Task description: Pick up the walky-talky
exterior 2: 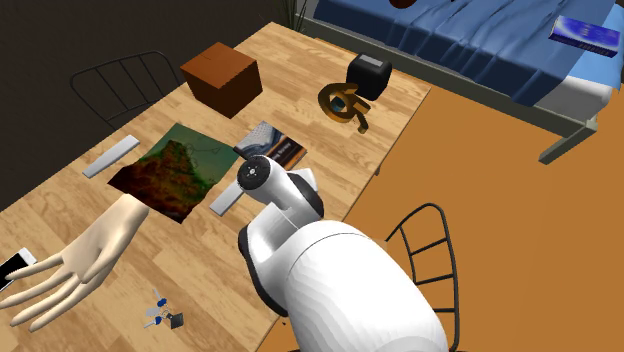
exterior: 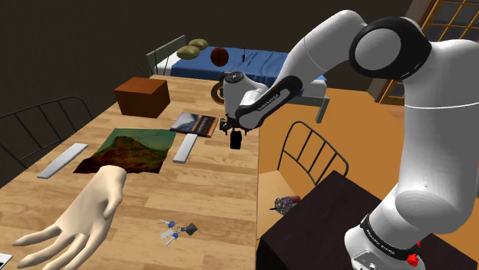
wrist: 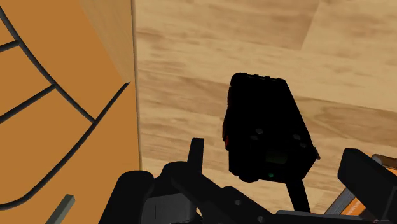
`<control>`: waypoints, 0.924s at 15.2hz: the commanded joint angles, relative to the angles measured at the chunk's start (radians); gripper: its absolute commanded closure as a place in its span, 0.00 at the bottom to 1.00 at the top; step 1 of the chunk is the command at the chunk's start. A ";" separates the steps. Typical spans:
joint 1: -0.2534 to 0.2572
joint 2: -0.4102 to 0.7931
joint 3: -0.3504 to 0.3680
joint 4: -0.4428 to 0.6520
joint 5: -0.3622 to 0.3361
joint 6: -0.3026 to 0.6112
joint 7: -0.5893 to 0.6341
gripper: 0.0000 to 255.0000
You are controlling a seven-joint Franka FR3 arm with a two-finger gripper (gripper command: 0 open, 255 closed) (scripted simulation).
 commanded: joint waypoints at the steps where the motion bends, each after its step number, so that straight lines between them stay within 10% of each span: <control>1: 0.004 0.016 -0.006 0.002 -0.010 0.013 0.010 0.00; 3: 0.004 0.016 -0.006 0.002 -0.010 0.013 0.010 0.00; 4: 0.004 0.016 -0.006 0.002 -0.010 0.013 0.010 1.00; 14: 0.002 0.006 -0.002 0.001 -0.003 0.004 0.004 1.00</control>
